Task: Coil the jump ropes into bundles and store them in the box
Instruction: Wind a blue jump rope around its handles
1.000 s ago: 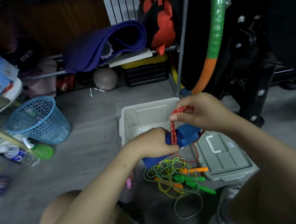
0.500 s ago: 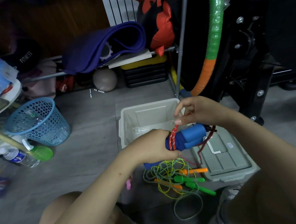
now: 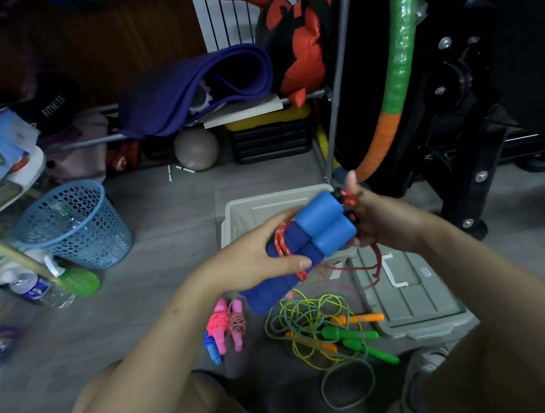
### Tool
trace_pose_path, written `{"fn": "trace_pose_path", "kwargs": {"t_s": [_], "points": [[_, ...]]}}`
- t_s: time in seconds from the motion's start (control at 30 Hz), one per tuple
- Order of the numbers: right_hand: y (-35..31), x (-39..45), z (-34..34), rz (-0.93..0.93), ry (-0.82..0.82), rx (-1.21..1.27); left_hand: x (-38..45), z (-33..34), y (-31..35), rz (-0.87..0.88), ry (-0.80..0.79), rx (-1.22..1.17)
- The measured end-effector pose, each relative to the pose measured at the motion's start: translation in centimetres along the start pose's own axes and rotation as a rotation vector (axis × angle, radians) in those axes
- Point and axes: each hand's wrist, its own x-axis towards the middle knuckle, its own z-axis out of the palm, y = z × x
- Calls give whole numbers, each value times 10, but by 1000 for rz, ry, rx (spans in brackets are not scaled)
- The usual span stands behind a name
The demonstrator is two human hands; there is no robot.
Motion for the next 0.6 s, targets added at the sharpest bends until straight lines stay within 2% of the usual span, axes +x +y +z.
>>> {"fn": "trace_pose_path", "kwargs": {"t_s": [0.13,0.23,0.4,0.5,0.6], "points": [[-2,1,9,8,-107,89,1,-1,4,-51,92,-323],[0,-3,23,-26,-86,135,2,2,12,-81,141,-471],[13,-6,33,-151,111,-251,6,4,11,-142,268,-466],[15,-10,39,-307,124,-398,9,7,10,-181,290,-441],[14,-13,46,-398,121,-414,12,10,9,-196,300,-446]]}}
